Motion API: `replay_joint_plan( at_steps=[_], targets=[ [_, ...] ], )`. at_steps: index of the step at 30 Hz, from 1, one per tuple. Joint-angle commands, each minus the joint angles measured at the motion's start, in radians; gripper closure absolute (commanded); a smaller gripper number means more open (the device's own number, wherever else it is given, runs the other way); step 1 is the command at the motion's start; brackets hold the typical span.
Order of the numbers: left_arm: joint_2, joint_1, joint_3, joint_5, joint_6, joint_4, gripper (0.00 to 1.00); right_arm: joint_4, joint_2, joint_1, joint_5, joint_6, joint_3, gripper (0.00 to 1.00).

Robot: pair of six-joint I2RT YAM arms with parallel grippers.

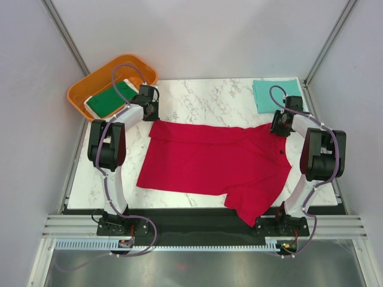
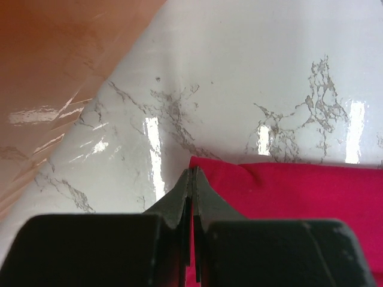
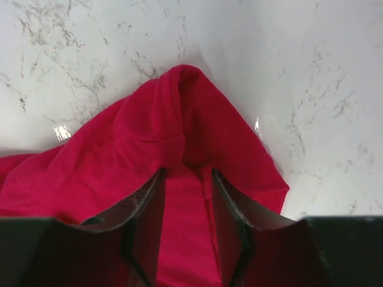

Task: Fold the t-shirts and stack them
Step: Fold the tshirt

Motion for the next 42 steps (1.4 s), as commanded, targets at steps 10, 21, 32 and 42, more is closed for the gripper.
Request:
replay_joint_plan(
  at_steps=[10,21,32,42],
  targets=[
    [0.029,0.023,0.037,-0.072,-0.034,-0.029,0.98,0.072,-0.085,-0.015,0.084,0.034,-0.04,1.0],
    [0.04,0.023,0.046,-0.101,-0.027,-0.044,0.98,0.04,-0.146,-0.019,0.28,0.158,-0.143,1.0],
    [0.005,0.009,0.054,-0.032,-0.065,-0.046,0.77,0.08,-0.131,-0.018,0.121,0.194,-0.144,0.8],
    [-0.227,-0.023,0.002,0.036,-0.063,-0.05,0.57,-0.136,-0.228,0.126,0.06,0.059,-0.021,0.53]
  ],
)
